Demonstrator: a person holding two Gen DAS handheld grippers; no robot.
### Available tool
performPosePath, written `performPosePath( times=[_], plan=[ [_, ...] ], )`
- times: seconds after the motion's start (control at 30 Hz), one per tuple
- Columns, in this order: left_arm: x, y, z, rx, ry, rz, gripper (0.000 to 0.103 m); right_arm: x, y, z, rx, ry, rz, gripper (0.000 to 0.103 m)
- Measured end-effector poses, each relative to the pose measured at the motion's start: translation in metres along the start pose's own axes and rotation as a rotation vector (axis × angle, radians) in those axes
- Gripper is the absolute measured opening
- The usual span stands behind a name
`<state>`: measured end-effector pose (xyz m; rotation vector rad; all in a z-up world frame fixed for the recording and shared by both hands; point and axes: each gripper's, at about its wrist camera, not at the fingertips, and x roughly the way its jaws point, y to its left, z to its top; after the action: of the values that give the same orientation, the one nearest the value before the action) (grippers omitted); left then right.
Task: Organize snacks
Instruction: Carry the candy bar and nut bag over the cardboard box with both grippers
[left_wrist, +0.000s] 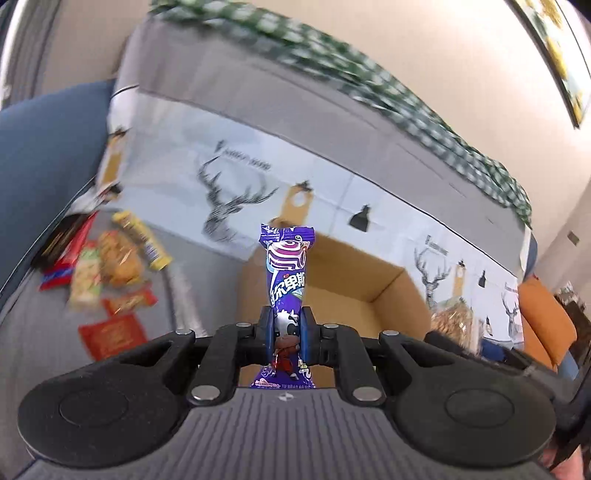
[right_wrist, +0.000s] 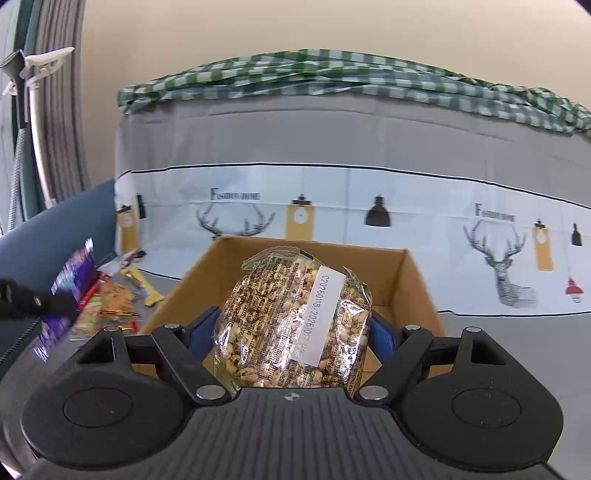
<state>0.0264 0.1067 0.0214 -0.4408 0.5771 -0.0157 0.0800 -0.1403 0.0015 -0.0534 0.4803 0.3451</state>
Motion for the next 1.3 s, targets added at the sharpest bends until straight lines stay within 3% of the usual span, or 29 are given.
performPosePath(
  times=[0.1,0.2,0.3,0.37,0.47,0.67,1.3],
  plan=[
    [0.016,-0.027,0.015,0.031,0.014,-0.015,0.014,-0.002,-0.014,-0.005,0.017,-0.001,-0.026,0.083],
    [0.027,-0.05,0.022,0.056,-0.029,-0.047,0.014,-0.009,-0.024,-0.009,0.038,0.002,-0.047,0.083],
    [0.029,-0.064,0.007,0.132,-0.091,-0.075,0.014,-0.01,-0.03,-0.013,0.044,0.013,-0.072,0.083],
    [0.038,-0.068,-0.006,0.175,-0.065,-0.068,0.014,-0.01,-0.034,-0.015,0.053,0.018,-0.08,0.083],
    [0.059,-0.066,-0.01,0.11,0.013,-0.101,0.014,-0.009,-0.037,-0.017,0.045,0.025,-0.099,0.083],
    [0.079,-0.066,-0.008,0.092,0.029,-0.104,0.014,-0.004,-0.04,-0.017,0.052,0.03,-0.117,0.083],
    [0.08,-0.07,-0.011,0.103,0.051,-0.138,0.014,0.004,-0.036,-0.016,0.041,0.047,-0.105,0.083]
  ],
)
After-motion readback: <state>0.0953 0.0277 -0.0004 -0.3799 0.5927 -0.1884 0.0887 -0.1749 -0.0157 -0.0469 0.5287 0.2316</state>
